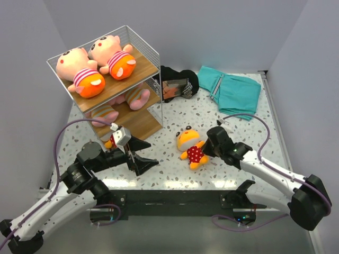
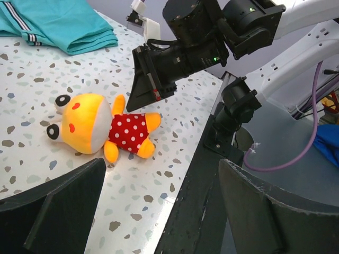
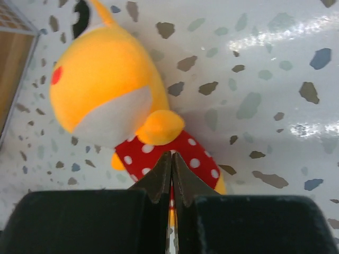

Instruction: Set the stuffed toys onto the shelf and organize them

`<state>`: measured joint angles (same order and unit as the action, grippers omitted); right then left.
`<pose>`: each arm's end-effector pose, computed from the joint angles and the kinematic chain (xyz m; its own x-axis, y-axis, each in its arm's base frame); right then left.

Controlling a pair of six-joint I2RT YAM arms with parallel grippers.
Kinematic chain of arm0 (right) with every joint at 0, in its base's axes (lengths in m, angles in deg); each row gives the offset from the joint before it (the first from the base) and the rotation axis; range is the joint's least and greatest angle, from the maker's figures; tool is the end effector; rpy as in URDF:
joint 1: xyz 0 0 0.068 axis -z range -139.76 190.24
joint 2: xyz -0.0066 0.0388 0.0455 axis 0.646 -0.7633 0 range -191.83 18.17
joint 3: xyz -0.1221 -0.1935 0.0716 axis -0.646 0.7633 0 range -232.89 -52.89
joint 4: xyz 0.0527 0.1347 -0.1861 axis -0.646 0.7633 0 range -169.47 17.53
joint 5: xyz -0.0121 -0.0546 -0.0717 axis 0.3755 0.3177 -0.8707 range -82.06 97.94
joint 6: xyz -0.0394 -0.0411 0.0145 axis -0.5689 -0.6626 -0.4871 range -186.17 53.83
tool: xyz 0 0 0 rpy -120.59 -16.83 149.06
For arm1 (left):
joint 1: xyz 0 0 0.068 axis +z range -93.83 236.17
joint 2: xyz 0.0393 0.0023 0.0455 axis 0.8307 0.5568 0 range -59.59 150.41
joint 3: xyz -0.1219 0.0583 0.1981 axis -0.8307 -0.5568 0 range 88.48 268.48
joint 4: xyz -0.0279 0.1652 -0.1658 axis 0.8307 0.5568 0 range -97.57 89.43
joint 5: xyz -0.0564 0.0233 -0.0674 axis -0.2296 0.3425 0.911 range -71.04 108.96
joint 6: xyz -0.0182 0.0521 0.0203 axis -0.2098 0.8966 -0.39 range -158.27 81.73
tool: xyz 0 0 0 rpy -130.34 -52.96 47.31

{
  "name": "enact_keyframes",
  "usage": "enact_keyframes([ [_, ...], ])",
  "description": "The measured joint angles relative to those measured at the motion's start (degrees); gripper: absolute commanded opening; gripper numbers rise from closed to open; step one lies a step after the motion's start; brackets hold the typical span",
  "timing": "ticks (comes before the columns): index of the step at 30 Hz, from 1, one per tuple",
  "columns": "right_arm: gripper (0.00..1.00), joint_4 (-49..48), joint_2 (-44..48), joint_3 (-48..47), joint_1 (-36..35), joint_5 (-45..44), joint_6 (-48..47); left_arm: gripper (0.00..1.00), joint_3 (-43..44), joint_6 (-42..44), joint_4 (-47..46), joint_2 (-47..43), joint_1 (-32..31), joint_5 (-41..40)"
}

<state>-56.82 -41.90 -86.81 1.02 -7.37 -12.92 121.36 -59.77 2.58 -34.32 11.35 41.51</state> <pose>0.1642 0.1195 0.1840 -0.7295 0.4022 -0.5532 0.1829 0.8941 0.4088 0.0829 -0.1053 0.2946 -0.3675 -0.1120 -0.9233 0.8470 0.3697 -0.3820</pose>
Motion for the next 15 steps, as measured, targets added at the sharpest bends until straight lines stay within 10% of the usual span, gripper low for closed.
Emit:
enact_keyframes([
  [8,0.00,-5.40,1.68,0.33,-5.16,4.39,1.18,0.93,0.00,0.00,0.00,0.00,0.00,0.07],
  [15,0.41,1.44,2.45,-1.27,-6.47,-0.11,6.73,0.93,0.00,0.00,0.00,0.17,0.00,0.07],
])
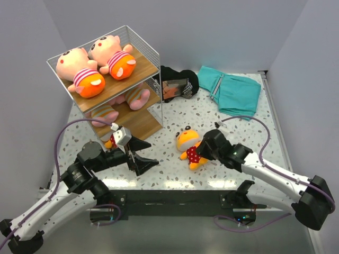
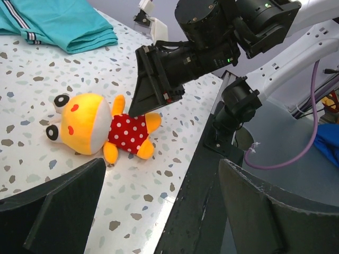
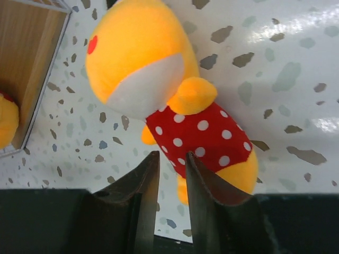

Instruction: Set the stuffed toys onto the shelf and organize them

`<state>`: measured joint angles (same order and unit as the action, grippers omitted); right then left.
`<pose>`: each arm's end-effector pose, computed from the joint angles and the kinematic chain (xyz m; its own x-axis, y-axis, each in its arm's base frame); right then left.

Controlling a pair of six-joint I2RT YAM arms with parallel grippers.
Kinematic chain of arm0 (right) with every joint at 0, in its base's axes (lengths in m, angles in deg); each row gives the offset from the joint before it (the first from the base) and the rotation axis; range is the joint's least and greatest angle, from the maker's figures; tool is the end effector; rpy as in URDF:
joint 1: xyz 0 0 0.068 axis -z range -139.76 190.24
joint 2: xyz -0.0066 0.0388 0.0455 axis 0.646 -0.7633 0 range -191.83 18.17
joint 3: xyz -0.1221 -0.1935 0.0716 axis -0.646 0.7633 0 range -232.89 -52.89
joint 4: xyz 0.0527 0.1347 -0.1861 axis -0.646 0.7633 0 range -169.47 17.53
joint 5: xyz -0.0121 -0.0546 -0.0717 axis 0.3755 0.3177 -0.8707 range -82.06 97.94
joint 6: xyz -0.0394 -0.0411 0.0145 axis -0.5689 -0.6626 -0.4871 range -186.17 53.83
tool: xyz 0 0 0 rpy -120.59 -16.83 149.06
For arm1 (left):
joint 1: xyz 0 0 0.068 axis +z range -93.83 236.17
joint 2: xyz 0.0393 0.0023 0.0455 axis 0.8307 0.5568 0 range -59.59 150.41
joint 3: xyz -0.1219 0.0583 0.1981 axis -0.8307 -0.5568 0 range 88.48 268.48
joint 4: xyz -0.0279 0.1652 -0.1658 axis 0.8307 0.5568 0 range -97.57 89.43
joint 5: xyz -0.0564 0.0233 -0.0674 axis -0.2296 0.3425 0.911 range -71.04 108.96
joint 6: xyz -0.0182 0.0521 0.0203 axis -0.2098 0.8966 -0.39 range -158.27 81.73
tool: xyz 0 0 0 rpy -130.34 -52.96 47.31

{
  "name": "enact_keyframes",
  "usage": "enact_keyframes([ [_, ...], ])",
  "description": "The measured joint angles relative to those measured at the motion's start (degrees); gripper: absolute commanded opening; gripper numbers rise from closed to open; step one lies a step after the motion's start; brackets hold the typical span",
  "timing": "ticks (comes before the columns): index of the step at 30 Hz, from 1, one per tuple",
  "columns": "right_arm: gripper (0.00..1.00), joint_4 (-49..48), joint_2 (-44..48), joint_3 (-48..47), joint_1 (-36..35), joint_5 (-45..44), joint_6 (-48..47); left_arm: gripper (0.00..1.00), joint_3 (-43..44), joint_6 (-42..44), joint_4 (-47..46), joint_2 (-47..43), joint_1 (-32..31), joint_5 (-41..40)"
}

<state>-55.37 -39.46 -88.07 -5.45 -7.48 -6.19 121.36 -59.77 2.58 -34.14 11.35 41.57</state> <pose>0.1478 0.1351 0.1964 -0.7404 0.4365 -0.5112 0.1580 0.8522 0.4988 0.0833 -0.1057 0.2943 -0.3697 -0.1096 -0.9227 0.8465 0.3696 -0.3831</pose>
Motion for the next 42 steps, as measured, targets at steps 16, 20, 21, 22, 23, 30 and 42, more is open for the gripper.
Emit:
enact_keyframes([
  [16,0.62,24.50,3.80,-5.38,0.00,-7.21,18.69,0.94,0.00,-0.02,0.02,-0.35,0.00,0.02],
  [20,0.62,24.68,3.52,-5.05,0.00,-7.63,20.17,0.94,0.00,-0.02,0.02,-0.70,0.00,0.00],
  [21,0.62,23.41,3.54,-4.39,0.00,-7.37,20.22,0.94,0.00,-0.02,0.02,-0.85,0.00,0.00],
  [22,0.61,21.64,3.58,-3.32,0.00,-6.95,20.26,0.94,0.00,-0.02,0.02,-0.98,0.00,0.00],
  [23,0.61,19.67,3.56,-1.99,0.00,-6.25,20.41,0.94,0.00,-0.02,0.00,-1.05,0.00,0.00],
  [30,0.00,7.50,-1.95,5.55,0.09,-2.97,21.38,0.94,0.00,-0.02,0.02,-1.03,0.00,-0.04],
  [42,0.00,-9.25,3.82,6.67,-0.17,5.66,10.38,0.94,0.00,0.00,0.02,-0.87,0.00,-0.07],
])
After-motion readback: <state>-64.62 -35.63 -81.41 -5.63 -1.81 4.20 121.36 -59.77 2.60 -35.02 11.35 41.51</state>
